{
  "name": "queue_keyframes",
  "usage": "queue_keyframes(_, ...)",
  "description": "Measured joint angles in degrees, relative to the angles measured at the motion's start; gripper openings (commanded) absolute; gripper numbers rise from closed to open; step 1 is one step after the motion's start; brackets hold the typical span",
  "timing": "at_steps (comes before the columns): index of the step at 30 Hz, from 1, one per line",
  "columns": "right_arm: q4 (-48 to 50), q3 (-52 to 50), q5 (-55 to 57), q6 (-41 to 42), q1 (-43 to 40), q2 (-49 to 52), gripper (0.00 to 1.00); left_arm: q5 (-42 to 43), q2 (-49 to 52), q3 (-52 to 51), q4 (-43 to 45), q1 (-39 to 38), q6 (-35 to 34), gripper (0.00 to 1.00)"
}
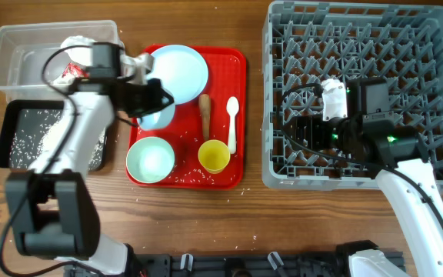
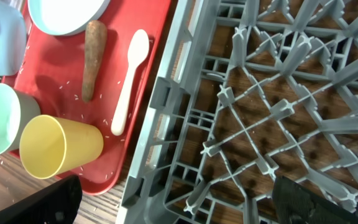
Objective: Sort waste into correct bins and load items into the dishwasher rack
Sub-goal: 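Grasp the yellow cup with the left gripper and lift it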
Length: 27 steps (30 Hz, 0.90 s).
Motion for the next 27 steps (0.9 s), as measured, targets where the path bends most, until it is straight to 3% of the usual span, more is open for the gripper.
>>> queue_keyframes(2,0.00,0.00,-0.02,0.02,0.00,0.00,1.00,-14.12,0.00,-0.02,-0.02,-6.47,-0.92,0.04)
queue_keyframes(6,0.02,0.00,0.00,0.00,0.00,0.00,1.00,-28.04,2.25,-0.02,0.00,-12.31,-1.33,0.04)
queue_keyframes(8,0.02,0.00,0.00,0.00,0.00,0.00,1.00,-30.03,4.07,-0.02,-0.63,-12.39,-1.44,0.15)
queue_keyframes(10,0.02,0.00,0.00,0.00,0.00,0.00,1.00,-30.91,5.18,-0.02,-2.03,-12.39,-1.79,0.40)
queue_keyframes(12,0.04,0.00,0.00,0.00,0.00,-0.02,1.00,-31.15,5.18,-0.02,-2.36,-12.39,-2.01,0.48)
queue_keyframes(16,0.02,0.00,0.00,0.00,0.00,-0.02,1.00,-29.29,5.05,0.37,-4.74,-12.39,-1.92,0.51)
queue_keyframes(21,0.00,0.00,0.00,0.00,0.00,0.00,1.00,-14.95,-0.76,4.11,-12.83,-12.74,3.52,0.59)
queue_keyframes(27,0.00,0.00,0.00,0.00,0.00,0.00,1.00,-9.79,-2.56,1.05,-15.08,-18.91,7.63,0.55)
